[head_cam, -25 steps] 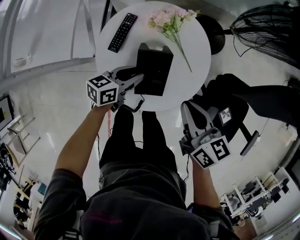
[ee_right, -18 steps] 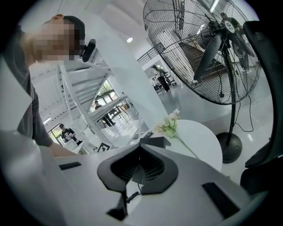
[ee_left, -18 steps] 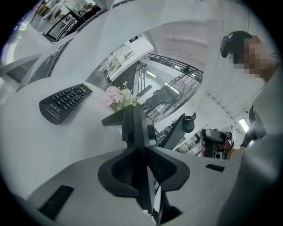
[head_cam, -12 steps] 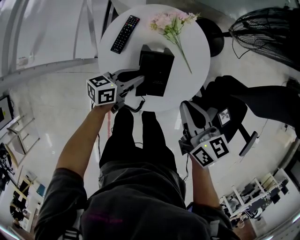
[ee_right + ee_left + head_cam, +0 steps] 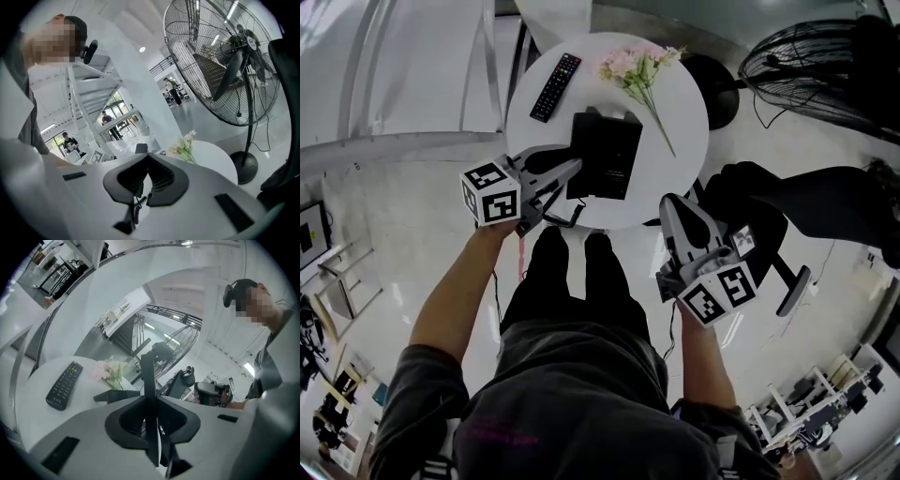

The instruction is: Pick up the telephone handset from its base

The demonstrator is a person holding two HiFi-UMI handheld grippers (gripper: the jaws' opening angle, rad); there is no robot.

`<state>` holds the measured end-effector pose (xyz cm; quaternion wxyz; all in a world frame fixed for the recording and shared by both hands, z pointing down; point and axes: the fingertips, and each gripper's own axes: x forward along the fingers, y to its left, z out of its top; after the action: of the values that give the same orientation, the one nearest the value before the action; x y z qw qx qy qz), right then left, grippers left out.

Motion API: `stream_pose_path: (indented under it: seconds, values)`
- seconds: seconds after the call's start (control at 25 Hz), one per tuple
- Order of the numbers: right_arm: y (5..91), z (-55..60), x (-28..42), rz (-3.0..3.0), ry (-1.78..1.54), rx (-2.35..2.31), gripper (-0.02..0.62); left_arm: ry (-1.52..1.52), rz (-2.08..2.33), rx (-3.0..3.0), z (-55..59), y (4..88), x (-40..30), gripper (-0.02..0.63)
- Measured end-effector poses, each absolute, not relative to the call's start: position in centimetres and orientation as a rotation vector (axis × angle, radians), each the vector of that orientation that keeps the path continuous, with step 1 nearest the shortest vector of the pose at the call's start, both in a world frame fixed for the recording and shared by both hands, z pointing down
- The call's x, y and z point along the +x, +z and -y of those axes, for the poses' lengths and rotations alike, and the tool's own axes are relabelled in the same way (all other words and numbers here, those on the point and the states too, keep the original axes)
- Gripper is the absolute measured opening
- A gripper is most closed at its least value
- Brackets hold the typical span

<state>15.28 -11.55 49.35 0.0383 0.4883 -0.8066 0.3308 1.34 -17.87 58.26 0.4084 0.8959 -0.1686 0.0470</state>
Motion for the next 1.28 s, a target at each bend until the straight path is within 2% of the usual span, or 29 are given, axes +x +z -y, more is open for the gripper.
stream_pose_path:
  seconds: [0.64,1.28]
  values:
    - [38.9,14.5,15.0,2.619,0.771,1.583,0.012,-0.076,0.457,2.480,19.0,40.0,-0.3,0.080]
    - [30.4,15.5,14.1,2.714,0.548,1.647,0.012,-0.179,0.555,2.634,18.7,29.2,-4.2,0.080]
